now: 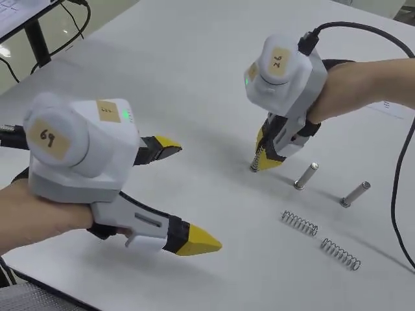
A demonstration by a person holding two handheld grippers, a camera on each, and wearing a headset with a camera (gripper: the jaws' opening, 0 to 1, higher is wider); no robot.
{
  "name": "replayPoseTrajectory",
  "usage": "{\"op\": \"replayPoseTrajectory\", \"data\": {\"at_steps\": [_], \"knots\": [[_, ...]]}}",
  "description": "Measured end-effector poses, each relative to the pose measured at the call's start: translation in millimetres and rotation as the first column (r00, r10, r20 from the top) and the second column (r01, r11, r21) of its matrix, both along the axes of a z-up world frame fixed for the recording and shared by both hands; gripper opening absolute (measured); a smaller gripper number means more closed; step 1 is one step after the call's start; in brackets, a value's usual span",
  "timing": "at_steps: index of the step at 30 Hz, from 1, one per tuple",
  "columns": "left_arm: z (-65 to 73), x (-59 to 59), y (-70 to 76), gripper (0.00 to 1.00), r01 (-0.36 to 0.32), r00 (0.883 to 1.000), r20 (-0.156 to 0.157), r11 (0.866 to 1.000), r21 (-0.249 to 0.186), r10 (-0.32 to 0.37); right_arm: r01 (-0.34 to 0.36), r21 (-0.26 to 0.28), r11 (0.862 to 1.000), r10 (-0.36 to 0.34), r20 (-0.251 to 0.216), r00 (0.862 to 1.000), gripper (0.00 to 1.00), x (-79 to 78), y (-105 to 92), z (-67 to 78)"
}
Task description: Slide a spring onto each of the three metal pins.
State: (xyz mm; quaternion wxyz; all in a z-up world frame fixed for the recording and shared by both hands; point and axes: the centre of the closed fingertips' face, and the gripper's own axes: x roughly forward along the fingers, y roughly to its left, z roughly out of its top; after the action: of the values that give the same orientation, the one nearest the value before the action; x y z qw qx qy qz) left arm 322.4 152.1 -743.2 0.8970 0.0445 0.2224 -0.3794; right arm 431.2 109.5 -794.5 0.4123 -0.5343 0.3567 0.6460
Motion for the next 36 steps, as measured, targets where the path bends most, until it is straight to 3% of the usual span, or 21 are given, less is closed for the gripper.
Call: {"op": "replayPoseTrajectory", "data": {"at_steps": [5, 9, 16, 23, 36], "knots": [[0.2, 0.2, 0.1, 0.9, -0.003, 1.0, 0.0, 1.0, -0.001, 0.003, 0.013, 0.012, 1.0, -0.013, -0.005, 1.0, 0.29, -0.6, 0.8, 0.0], [0.7, 0.6, 0.2, 0.9, -0.004, 1.0, 0.003, 1.0, -0.003, 0.004, 0.039, 0.035, 0.999, -0.038, -0.02, 0.999, 0.47, -3.1, 2.5, -0.1], [1.9, 1.2, 0.2, 0.9, -0.01, 1.0, 0.002, 1.0, -0.013, 0.01, 0.048, 0.062, 0.997, -0.046, -0.022, 0.999, 0.69, -5.6, 1.5, -1.8], [3.7, 1.7, -0.7, 0.9, -0.012, 1.0, 0.003, 1.0, -0.024, 0.012, 0.074, 0.129, 0.989, -0.071, -0.026, 0.997, 0.88, -9.1, 7.3, -0.2], [10.4, 3.9, 0.2, 0.9, -0.029, 1.0, 0.01, 0.998, -0.057, 0.029, 0.136, 0.209, 0.968, -0.124, -0.07, 0.99, 0.98, -18.5, 7.7, 9.1]]}}
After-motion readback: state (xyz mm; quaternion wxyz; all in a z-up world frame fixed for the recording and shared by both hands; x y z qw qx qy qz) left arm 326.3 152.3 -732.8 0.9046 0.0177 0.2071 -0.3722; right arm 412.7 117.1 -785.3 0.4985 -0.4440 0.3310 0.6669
